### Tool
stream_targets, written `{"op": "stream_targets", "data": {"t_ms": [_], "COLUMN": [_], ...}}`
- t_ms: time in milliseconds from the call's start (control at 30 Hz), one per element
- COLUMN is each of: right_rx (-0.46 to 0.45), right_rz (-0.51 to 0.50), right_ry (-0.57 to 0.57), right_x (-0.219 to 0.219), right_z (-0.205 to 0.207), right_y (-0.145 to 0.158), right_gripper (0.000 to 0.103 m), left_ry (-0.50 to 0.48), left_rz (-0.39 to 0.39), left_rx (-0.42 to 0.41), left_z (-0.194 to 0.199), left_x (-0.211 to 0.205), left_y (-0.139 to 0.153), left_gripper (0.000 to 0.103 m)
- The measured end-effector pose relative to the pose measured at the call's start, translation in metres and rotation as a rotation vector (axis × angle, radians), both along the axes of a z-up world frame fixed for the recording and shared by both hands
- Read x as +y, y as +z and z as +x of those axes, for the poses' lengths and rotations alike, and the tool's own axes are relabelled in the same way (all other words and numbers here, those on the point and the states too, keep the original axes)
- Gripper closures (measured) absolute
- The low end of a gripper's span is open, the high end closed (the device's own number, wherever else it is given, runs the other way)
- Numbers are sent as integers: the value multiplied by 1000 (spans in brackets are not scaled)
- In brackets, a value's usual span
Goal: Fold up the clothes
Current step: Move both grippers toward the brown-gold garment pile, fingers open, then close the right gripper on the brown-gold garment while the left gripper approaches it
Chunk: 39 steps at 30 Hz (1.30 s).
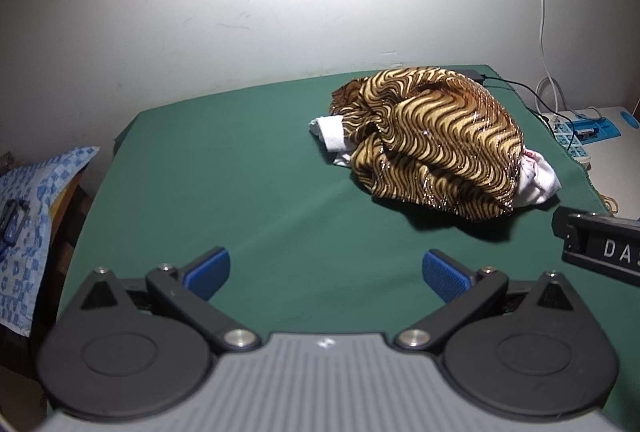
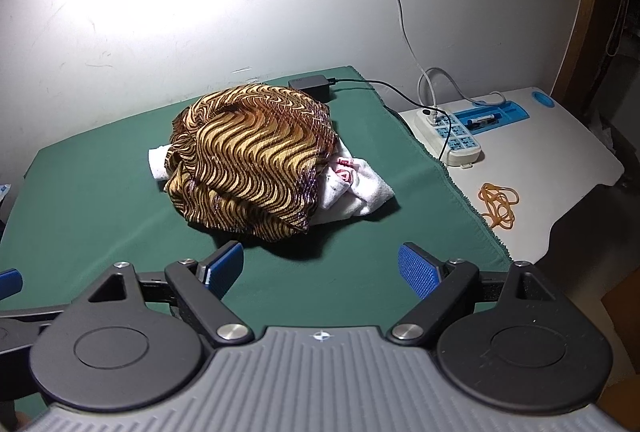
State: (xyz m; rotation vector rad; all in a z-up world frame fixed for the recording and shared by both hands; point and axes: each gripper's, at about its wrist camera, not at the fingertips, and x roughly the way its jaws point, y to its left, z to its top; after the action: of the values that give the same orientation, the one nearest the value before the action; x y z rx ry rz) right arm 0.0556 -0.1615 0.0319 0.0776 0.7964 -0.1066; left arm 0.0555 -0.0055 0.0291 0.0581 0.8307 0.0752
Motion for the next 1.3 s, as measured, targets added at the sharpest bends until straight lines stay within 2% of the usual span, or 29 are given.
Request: {"op": "stream_targets", "data": {"t_ms": [233,467,500,567,600,633,700,767,833,933,1067,1133,1200,1300], "right_rx": [24,44,57,94,119,145,162,122,75,62,0,-39,-50,-19], "right_rz": [-24,-24,-14,-15,-17,-17,6,22,19,-37,-22,-43,-69,-98], "right_ry": [-4,64,82,90,89,89,92,89,101,151,177,153,129,124], "right_x": [4,11,12,14,14,14,11,7,6,12,10,10,9,10], "right_z": [3,6,8,12,14,17,22,26,33,50,73,85,102,128], "right_y": [-12,-25,-29,-40,-45,-51,-56,-53,-48,-46,-39,-37,-37,-44], "right_gripper": [16,17,23,43,58,62,63,63,56,61,61,52,47,50], "left_ry": [11,12,4,6,12,18,33,41,7,-65,-61,-67,-70,-67], "left_rz": [-1,-1,-6,-39,-58,-75,-83,-76,-60,-73,-60,-58,-56,-36], "left_rx": [9,-16,-16,14,33,48,39,21,31,87,59,49,39,32], "left_z": [2,2,3,6,8,9,7,5,8,22,35,44,53,68], "left_x": [4,12,15,24,29,34,40,45,44,42,43,44,44,45], "left_y": [-6,-13,-15,-26,-32,-38,-46,-53,-59,-68,-72,-71,-69,-64], "left_gripper": [0,0,0,0,0,0,0,0,0,0,1,1,1,1]}}
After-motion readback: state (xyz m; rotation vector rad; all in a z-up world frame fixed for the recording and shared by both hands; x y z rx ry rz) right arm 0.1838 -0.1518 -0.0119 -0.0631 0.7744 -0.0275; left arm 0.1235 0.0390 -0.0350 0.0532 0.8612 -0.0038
